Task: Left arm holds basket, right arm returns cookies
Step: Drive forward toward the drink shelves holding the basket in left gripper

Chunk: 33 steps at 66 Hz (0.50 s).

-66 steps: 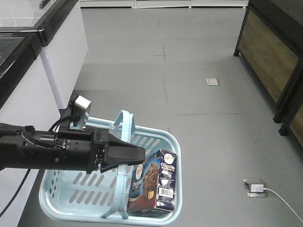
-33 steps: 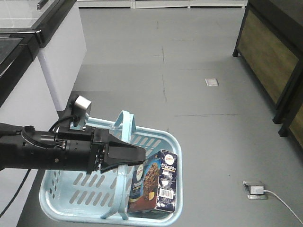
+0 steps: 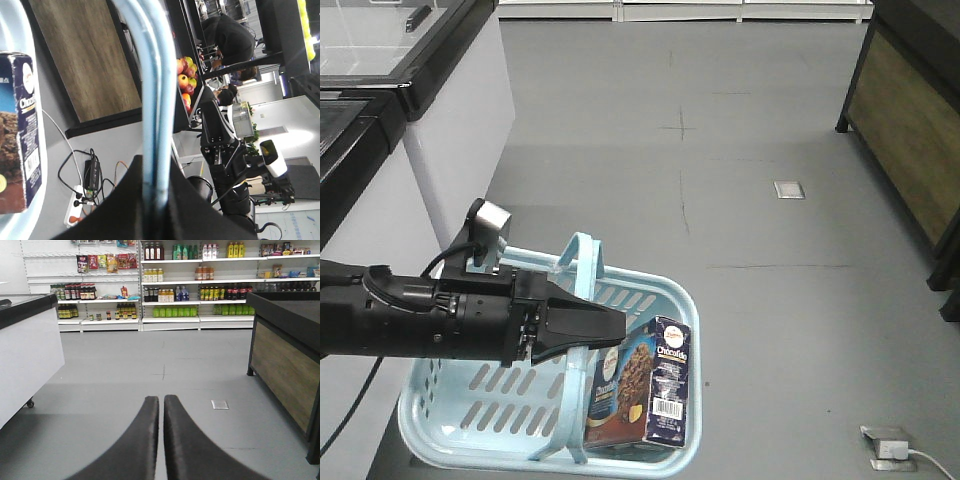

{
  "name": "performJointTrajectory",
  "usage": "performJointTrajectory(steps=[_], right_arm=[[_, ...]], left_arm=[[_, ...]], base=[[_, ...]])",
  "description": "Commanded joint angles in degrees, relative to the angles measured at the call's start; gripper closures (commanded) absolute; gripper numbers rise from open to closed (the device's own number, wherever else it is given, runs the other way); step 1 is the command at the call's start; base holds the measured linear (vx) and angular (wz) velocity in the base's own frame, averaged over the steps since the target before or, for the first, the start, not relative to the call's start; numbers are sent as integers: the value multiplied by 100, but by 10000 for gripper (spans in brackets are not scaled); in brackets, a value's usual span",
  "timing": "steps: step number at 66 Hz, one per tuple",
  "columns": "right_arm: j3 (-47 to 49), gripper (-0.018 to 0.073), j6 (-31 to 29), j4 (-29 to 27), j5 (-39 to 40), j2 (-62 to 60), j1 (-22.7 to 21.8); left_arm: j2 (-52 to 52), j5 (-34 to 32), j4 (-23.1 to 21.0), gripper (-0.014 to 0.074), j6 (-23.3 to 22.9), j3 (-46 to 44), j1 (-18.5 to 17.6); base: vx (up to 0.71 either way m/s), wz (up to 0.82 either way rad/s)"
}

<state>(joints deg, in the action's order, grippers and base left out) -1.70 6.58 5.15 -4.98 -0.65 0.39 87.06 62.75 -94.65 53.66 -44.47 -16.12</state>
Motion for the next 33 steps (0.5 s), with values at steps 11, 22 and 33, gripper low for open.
performJointTrajectory(steps=[11, 22, 33], right_arm=[[-93, 570, -49, 11, 414, -70, -43], [-93, 570, -49, 11, 414, -70, -43], [-93, 570, -49, 11, 414, -70, -43]], left_arm=[[-246, 406, -731, 599, 120, -206, -42], [-246, 406, -731, 599, 120, -206, -42], [-246, 406, -731, 599, 120, -206, -42]], base=[[30, -6], [32, -4], [34, -1]])
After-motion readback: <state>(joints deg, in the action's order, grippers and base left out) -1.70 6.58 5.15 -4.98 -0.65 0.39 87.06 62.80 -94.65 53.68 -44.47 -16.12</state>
